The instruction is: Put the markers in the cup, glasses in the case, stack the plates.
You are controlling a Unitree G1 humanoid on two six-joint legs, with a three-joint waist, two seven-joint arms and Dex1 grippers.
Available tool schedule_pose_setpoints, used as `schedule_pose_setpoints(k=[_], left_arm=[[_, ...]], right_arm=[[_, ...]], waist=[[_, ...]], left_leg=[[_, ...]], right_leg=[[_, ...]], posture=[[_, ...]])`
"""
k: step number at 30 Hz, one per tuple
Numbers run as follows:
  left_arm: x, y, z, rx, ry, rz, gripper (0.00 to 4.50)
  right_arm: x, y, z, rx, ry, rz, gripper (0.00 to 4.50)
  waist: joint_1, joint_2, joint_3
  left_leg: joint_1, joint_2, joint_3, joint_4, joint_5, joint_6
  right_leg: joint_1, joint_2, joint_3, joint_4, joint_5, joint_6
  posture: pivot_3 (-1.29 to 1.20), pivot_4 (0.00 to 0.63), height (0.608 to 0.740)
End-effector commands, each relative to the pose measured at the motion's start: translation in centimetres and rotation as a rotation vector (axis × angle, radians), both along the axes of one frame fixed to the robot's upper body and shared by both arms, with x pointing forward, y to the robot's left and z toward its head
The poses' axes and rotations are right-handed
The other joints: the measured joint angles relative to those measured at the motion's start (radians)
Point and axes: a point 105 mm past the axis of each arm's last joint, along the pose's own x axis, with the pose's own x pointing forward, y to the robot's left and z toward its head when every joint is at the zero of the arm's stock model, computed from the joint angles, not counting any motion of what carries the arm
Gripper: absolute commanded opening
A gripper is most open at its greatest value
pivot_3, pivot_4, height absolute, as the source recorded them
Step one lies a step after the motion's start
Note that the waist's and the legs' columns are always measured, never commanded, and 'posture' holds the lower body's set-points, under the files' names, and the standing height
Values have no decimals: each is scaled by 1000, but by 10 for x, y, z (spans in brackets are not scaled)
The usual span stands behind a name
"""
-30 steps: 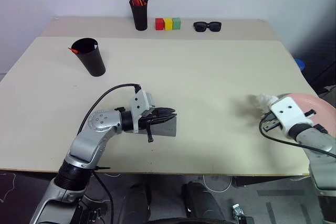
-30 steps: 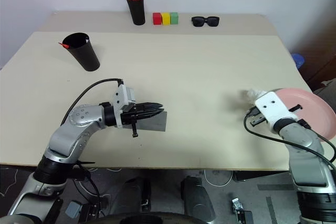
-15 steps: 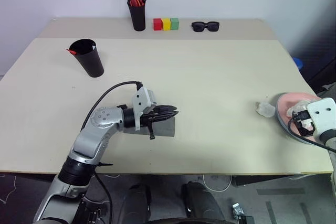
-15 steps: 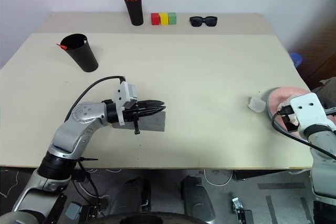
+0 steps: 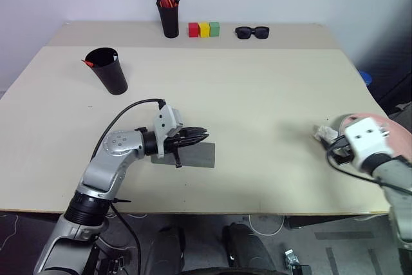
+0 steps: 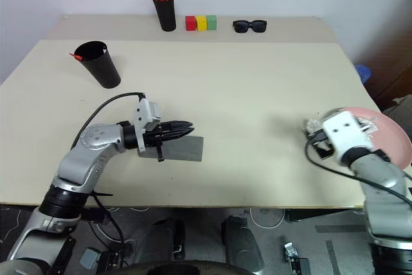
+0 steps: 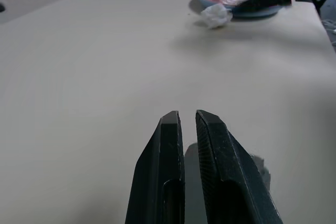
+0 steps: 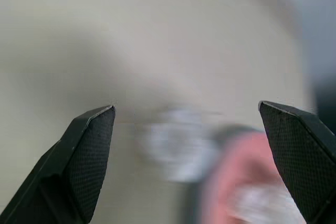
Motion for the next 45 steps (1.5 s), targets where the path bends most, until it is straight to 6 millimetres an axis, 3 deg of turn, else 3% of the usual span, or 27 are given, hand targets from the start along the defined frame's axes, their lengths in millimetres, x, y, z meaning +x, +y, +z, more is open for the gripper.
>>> schedule_pose_setpoints(k=[1, 5, 8, 15, 19, 22, 26, 30, 34, 38, 41, 45], left_arm=[[-11, -2, 10, -14, -13, -54, 433], [-13, -2, 9, -7, -7, -56, 433], [-14, -2, 9, -7, -10, -49, 433], [-15, 0, 8, -6, -9, -37, 433], [-15, 1, 8, -4, -10, -34, 433], [-11, 4, 9, -4, -22, -8, 433], [-7, 8, 8, -2, -26, 11, 433], [-6, 6, 7, -3, -27, 6, 433], [-4, 2, 7, -9, -30, -8, 433], [-2, -1, 8, -11, -39, -16, 433], [2, 2, 10, -10, -52, 7, 433], [8, 12, 10, -4, -70, 63, 433]], right_arm=[[10, -9, 5, -109, -18, -4, 4448], [21, -21, -6, -205, 9, -26, 4448], [27, -30, -11, -229, 31, -56, 3618], [29, -27, -13, -216, 27, -49, 29], [30, -21, -3, -226, -34, -31, 29], [29, -20, 24, -216, -145, -52, 29], [17, -41, 47, -229, -210, -165, 29], [2, -72, 46, -269, -203, -311, 29], [-5, -85, 41, -203, -186, -369, 29], [-4, -84, 42, -205, -192, -372, 1861], [2, -78, 47, -218, -224, -357, 3487], [14, -63, 54, -183, -265, -290, 3487]], waist=[[1, 0, 0], [0, 0, 0], [-1, 0, 0], [1, -1, 0], [0, 0, 0], [0, 0, 0], [3, 0, 0], [5, -1, 0], [-3, 0, 0], [-3, 0, 0], [-3, 0, 0], [-3, 0, 0]], left_leg=[[0, 0, 0, 0, 0, 0], [0, 0, 0, 0, 0, 0], [0, 0, 0, 0, 0, 0], [0, 0, 0, 0, 0, 0], [0, 0, 0, 0, 0, 0], [0, 0, 0, 0, 0, 0], [0, 0, 0, 0, 0, 0], [0, 0, 0, 0, 0, 0], [0, 0, 0, 0, 0, 0], [1, 0, 0, 0, 0, 0], [1, 0, 1, 0, 0, 0], [1, 0, 0, 0, 0, 0]], right_leg=[[0, 0, 0, 0, 0, 0], [0, 0, 0, 0, 0, -1], [0, 0, 0, 0, 0, 0], [0, 0, 0, 0, 0, 0], [0, 0, 0, 0, 0, 0], [0, 0, 0, 0, 0, 0], [0, 0, 0, 0, 0, 0], [1, 0, 0, -1, 0, 0], [0, 0, 0, -1, 0, -1], [0, 0, 0, 0, 0, 0], [0, 0, 0, -1, 0, 0], [0, 0, 1, 0, 0, 0]], posture=[[0, 150, 722], [0, 150, 722], [0, 150, 722], [0, 150, 722], [0, 150, 722], [0, 150, 722], [0, 150, 722], [0, 150, 722], [0, 150, 722], [0, 150, 722], [0, 150, 722], [0, 150, 722]])
